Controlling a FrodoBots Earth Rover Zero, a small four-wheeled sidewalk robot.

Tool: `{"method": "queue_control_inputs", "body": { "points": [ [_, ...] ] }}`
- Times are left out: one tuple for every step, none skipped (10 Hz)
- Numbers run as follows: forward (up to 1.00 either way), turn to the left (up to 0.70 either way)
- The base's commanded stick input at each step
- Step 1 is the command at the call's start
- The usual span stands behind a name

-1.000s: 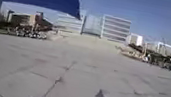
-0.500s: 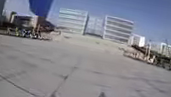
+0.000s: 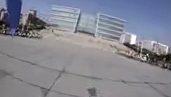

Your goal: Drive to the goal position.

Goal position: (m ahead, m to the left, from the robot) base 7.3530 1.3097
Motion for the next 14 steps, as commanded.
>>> {"method": "queue_control_inputs", "body": {
  "points": [
    [1.0,0.0],
    [1.0,0.0],
    [1.0,0.01],
    [1.0,0.0],
    [1.0,0.0],
    [1.0,0.0],
    [1.0,0.0],
    [1.0,0.0],
    [1.0,0.0],
    [1.0,0.0],
    [1.0,0.0],
    [1.0,0.0],
    [1.0,0.0],
    [1.0,0.0]
  ]
}}
